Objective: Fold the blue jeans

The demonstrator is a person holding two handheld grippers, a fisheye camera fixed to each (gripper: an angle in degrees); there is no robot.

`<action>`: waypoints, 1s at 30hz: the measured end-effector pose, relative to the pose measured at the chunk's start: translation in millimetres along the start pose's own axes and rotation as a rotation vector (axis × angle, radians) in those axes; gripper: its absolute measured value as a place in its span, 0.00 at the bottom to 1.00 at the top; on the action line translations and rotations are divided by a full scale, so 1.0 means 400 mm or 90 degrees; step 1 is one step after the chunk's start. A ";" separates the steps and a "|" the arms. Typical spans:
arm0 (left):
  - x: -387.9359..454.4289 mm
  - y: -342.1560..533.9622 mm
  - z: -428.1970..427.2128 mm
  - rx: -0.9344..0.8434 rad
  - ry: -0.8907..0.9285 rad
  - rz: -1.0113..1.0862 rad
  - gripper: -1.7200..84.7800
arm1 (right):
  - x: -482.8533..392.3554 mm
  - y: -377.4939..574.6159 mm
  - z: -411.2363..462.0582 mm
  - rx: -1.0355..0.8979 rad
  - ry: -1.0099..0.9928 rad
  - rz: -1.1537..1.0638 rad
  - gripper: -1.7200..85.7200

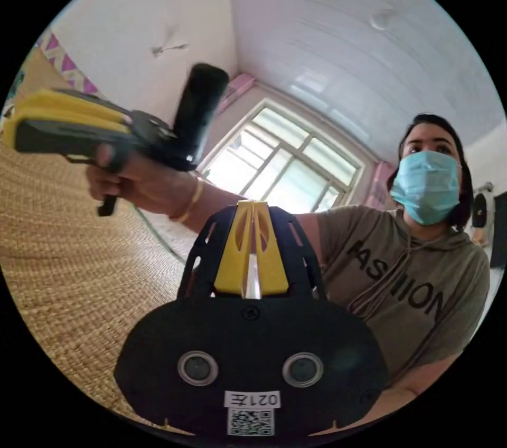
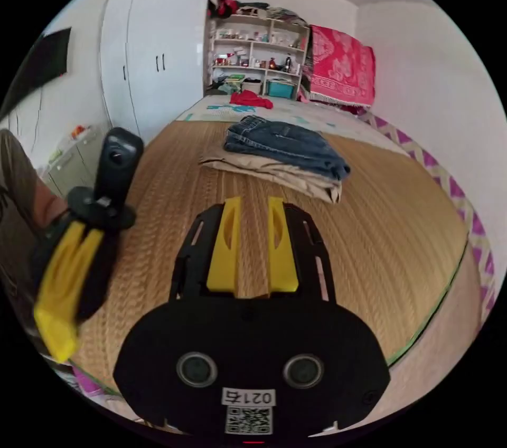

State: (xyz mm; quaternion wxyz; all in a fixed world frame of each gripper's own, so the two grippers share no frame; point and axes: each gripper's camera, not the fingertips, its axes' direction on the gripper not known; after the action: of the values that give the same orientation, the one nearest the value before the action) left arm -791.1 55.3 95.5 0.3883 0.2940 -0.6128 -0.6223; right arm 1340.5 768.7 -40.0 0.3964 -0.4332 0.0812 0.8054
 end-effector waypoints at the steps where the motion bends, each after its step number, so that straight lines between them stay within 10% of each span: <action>1: 0.018 0.017 -0.014 0.012 0.009 0.009 0.01 | -0.007 -0.097 0.034 0.001 0.023 -0.037 0.11; 15: 0.236 0.249 -0.207 0.230 0.047 0.142 0.01 | -0.122 -0.785 0.253 -0.056 0.028 -0.347 0.21; 30: 0.271 0.429 -0.241 0.229 0.037 0.152 0.01 | 0.126 -0.988 0.053 -0.040 -0.069 -0.103 0.08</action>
State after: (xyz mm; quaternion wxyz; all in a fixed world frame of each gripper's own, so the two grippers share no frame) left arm -745.8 -78.4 270.0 0.4180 0.3016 -0.7333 -0.4434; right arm 1591.6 1073.1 18.7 0.4505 -0.4063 -0.0008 0.7950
